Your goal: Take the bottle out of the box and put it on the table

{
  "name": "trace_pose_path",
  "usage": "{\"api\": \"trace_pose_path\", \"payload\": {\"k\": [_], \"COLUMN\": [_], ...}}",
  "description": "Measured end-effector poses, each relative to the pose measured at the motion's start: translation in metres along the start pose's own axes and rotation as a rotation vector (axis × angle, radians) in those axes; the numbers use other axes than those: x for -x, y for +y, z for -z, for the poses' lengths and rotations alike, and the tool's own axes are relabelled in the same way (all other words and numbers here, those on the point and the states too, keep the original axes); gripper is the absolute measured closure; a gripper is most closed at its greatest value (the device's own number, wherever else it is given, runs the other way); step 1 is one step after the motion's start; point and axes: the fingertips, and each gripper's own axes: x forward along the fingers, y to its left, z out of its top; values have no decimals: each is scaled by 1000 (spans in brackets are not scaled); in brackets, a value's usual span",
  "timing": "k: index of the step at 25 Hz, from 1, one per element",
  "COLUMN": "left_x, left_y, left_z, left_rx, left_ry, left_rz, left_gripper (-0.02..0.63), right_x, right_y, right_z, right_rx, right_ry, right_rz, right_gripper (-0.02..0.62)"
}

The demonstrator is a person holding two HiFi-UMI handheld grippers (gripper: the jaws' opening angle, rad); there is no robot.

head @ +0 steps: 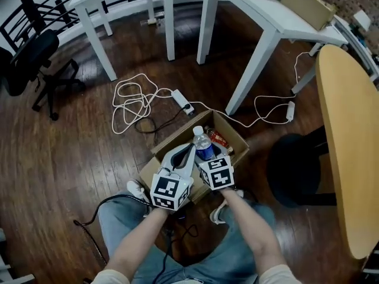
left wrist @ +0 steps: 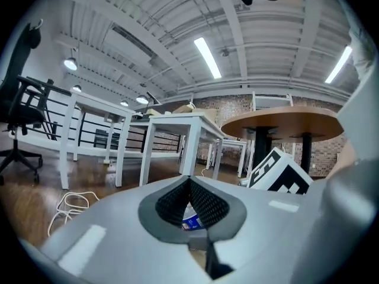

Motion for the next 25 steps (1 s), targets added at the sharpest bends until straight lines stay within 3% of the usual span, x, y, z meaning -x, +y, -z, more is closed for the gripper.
{"api": "trace_pose_path", "payload": {"k": [7, 13, 25], "left_x": [22, 44, 98], "left_y": [-31, -63, -117], "left_z": [-71, -125, -205], "left_rx": [-111, -107, -77], "left_ry": [-96, -191, -362], "left_rz": [12, 29, 84], "left_gripper": [620, 620, 620], "right_x": [74, 144, 276], "right_y": [-1, 9, 32], "right_z": [-77, -135, -206], "right_rx": [43, 85, 129], "right_ry": [-152, -286, -498], "right_rz": [34, 52, 142], "right_gripper": [304, 301, 301]}}
